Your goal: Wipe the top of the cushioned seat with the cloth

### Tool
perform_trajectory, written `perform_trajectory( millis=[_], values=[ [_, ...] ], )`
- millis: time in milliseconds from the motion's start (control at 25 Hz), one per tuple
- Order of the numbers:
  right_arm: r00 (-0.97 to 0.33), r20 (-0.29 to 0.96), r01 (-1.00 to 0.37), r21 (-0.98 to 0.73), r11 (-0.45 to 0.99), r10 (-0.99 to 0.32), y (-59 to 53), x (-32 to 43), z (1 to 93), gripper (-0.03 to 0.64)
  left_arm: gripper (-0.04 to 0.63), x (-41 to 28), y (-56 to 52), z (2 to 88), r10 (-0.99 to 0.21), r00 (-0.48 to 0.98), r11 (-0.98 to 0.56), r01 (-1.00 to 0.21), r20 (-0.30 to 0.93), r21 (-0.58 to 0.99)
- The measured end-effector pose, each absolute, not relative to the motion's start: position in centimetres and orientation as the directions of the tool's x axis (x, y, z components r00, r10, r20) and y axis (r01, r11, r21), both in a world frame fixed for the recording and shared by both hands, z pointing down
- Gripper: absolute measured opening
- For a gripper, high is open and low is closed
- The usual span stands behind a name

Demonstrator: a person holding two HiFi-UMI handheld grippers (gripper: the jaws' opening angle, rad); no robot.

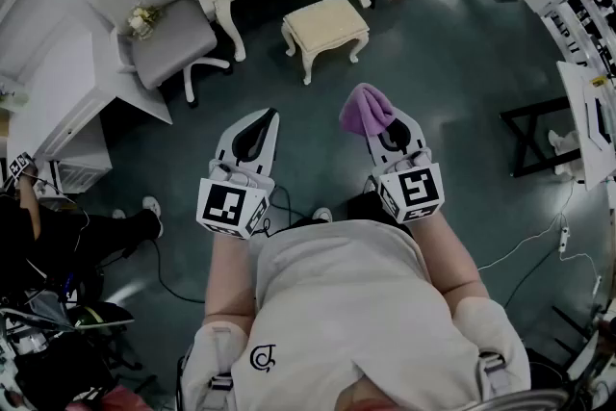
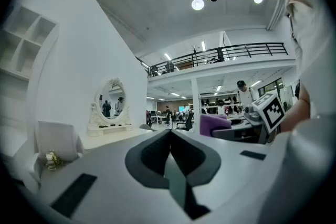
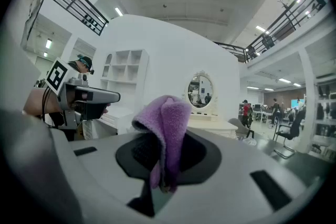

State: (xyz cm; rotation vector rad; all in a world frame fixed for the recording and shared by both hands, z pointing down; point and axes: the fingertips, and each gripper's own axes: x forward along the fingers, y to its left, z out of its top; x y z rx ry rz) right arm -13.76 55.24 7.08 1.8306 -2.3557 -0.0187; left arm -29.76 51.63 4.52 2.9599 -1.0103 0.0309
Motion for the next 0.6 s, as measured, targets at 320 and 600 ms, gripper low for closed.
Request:
perform_trajectory(
  millis=[320,600],
  values=[
    [-0.239,0.127,-0.962,0.102,0.252,-0.963,54.94,-13.85,7.41,0.071,0.014,-29.72,51.20,4.72,-0.604,0.796,-0.796,-0.605,0.023,0.011],
    [-0.233,0.124,-0.969,0.059,0.241,-0.965,54.47,-13.29,7.55,0.074,0.013,-29.26,50.66,5.00,-0.600,0.799,-0.799,-0.601,0.021,0.026]
  ],
)
